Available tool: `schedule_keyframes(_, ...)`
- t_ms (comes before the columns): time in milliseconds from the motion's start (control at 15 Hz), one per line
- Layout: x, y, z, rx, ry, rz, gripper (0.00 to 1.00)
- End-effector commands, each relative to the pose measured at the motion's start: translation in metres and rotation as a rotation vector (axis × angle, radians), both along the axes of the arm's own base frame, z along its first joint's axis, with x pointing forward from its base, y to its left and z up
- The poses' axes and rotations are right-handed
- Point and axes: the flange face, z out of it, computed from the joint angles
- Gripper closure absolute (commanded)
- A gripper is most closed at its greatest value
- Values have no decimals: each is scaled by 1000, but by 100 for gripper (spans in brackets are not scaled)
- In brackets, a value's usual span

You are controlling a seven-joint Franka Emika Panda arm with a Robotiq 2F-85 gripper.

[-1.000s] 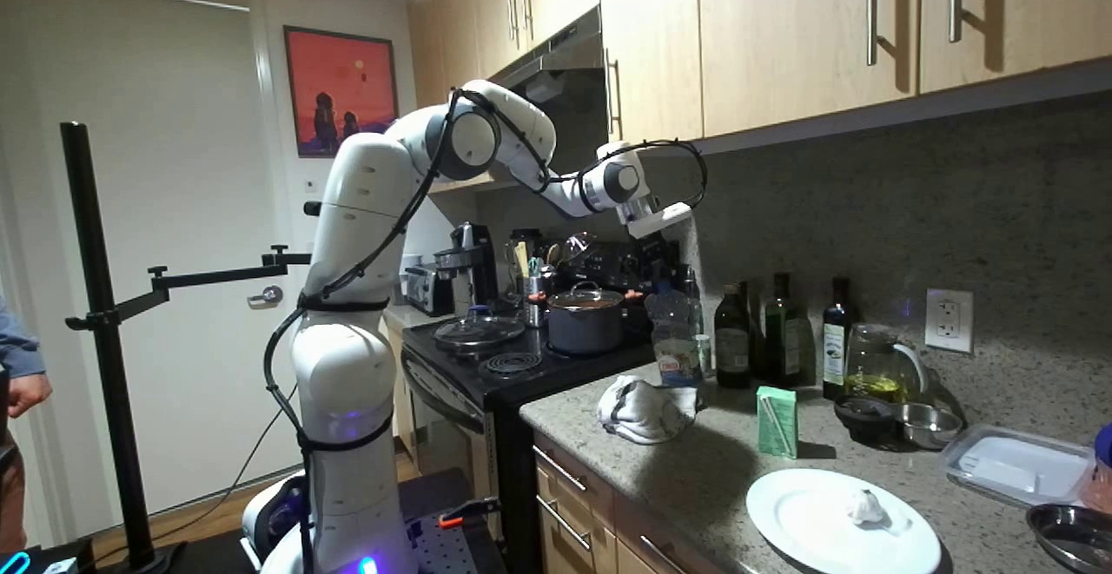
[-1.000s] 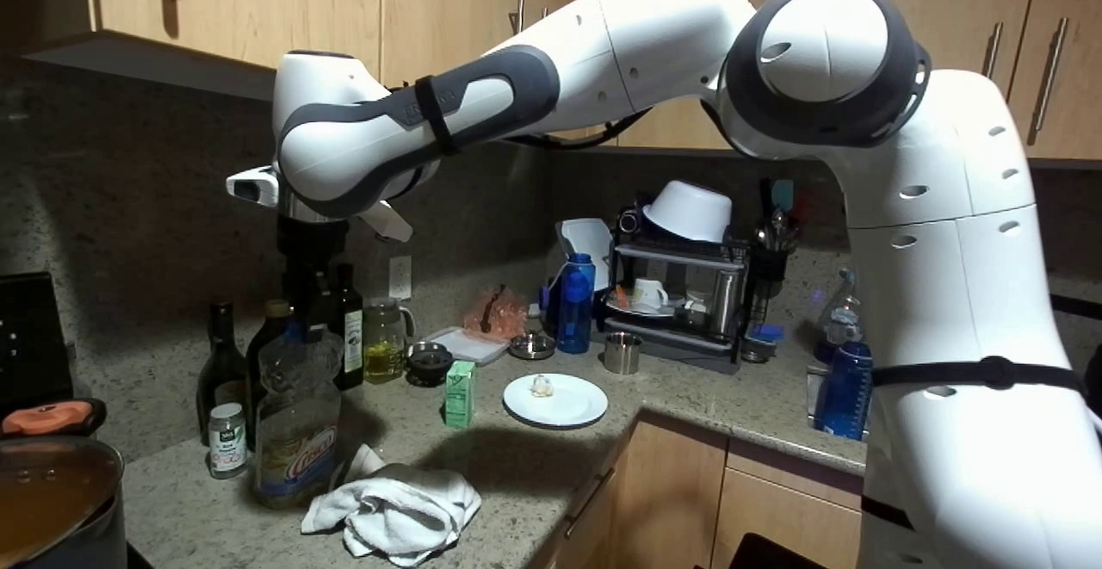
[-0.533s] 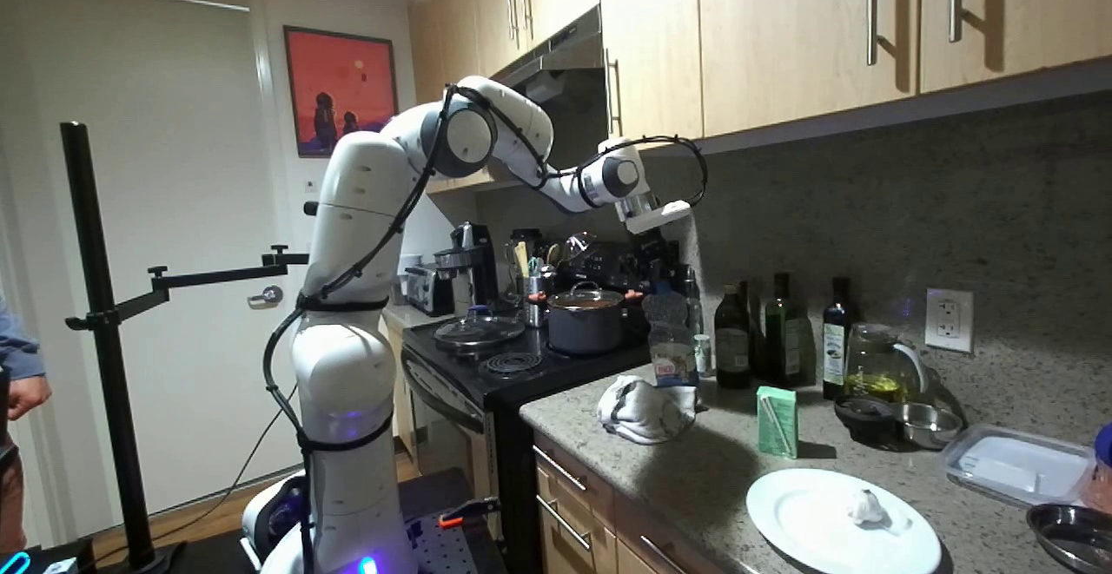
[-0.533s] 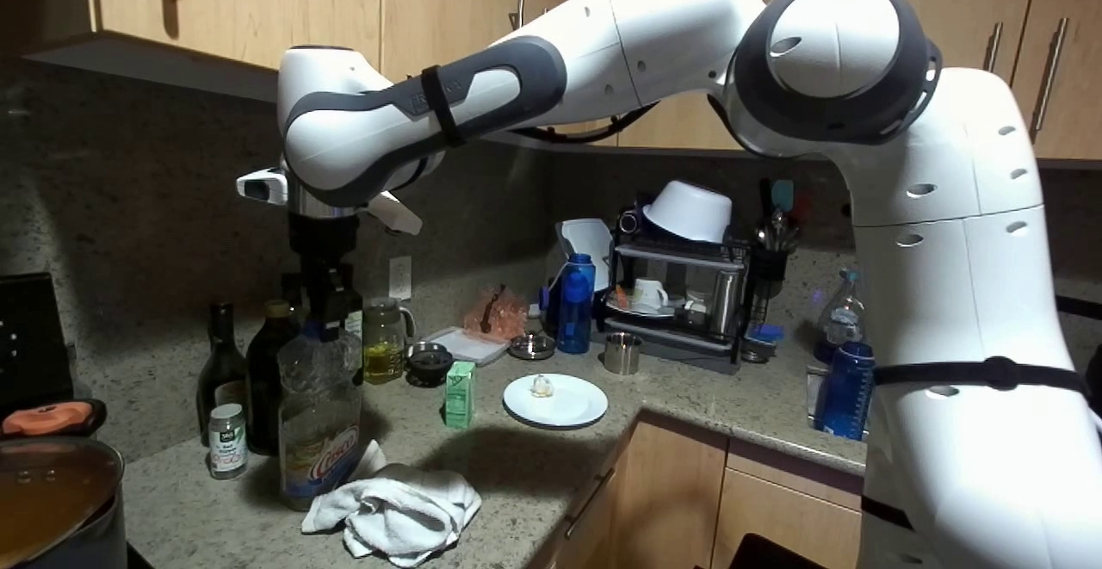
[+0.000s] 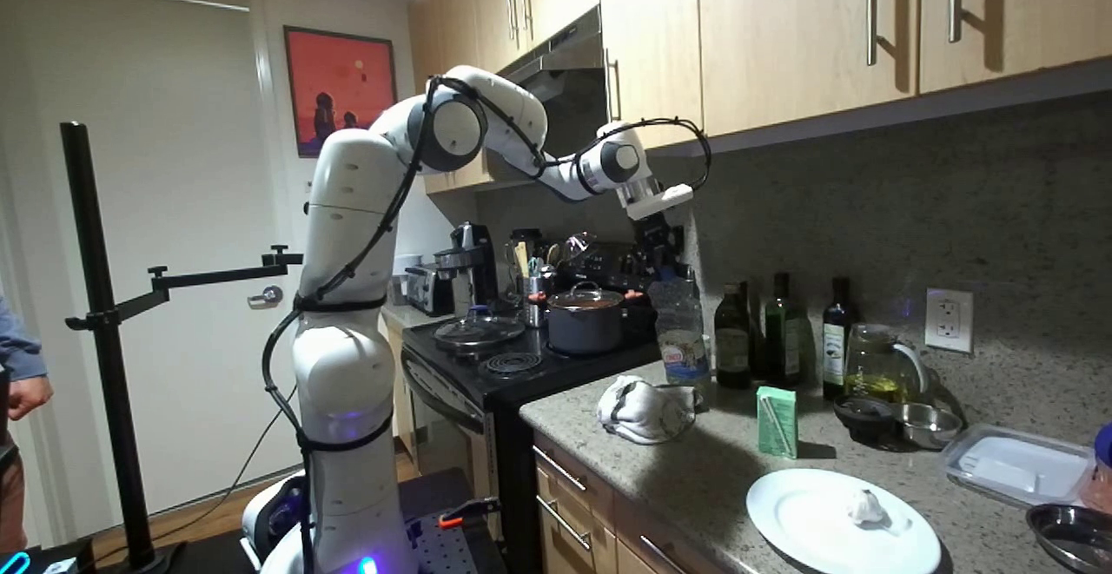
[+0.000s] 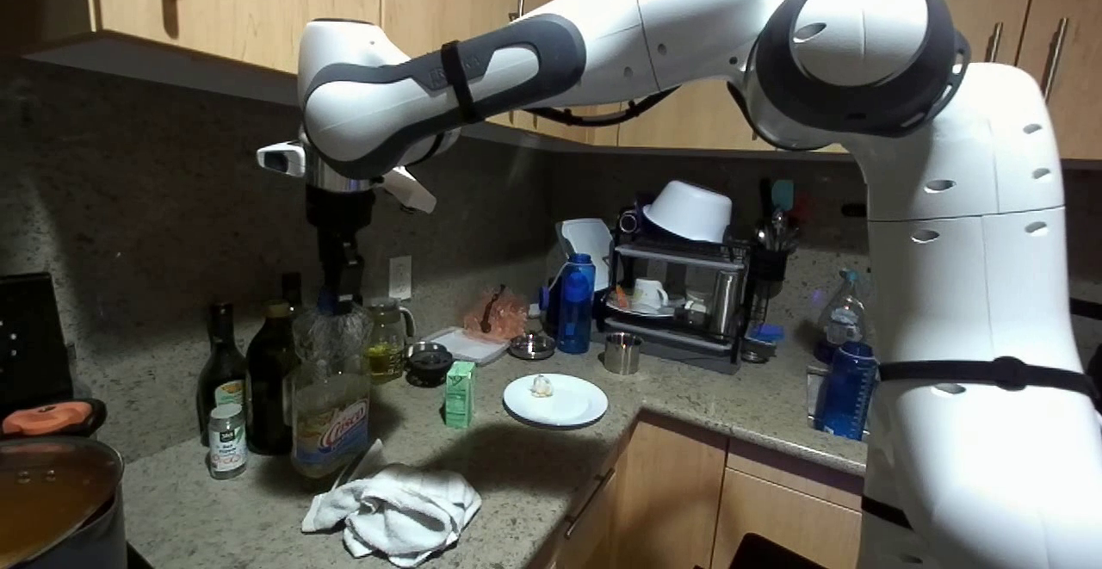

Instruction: Pick the container of cooking oil and put it on the plate

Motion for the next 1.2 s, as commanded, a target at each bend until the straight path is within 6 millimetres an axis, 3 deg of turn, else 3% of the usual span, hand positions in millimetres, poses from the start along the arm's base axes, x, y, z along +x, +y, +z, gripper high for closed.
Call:
schedule_keyframes(0, -20, -12, 34, -8, -62, -62, 79)
schedule_keyframes(533, -33, -34, 63, -7, -103, -155, 79)
schedule_keyframes(933, -33, -58, 69, -26, -106, -243, 79)
schedule_keyframes(1133, -44, -65, 72, -27, -103, -274, 79)
